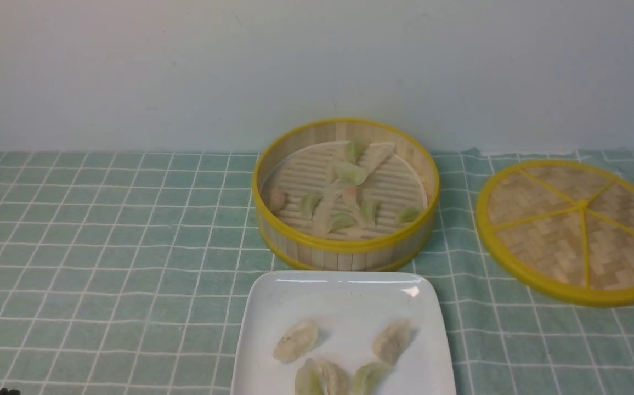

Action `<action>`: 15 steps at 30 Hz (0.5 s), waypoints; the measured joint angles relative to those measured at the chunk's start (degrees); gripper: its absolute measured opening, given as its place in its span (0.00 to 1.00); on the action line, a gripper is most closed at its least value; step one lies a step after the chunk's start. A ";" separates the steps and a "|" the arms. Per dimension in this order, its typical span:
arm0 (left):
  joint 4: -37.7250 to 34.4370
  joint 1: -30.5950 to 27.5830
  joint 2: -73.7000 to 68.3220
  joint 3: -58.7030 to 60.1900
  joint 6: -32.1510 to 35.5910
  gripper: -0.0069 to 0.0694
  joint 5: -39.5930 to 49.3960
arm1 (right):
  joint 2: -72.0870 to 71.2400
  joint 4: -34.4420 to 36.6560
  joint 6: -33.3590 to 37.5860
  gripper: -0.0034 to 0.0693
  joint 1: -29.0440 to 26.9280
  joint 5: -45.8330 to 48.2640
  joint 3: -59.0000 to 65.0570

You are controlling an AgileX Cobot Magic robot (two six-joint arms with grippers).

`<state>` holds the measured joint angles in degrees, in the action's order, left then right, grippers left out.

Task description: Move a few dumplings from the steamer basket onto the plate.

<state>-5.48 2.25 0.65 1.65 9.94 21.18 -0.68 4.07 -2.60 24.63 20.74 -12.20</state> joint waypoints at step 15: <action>0.00 0.00 0.00 0.00 0.00 0.08 0.17 | 0.00 -2.03 0.16 0.03 -25.30 1.46 13.30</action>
<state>-5.48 2.25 0.65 1.65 9.94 21.34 -0.68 2.03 -2.44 -0.67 22.20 1.10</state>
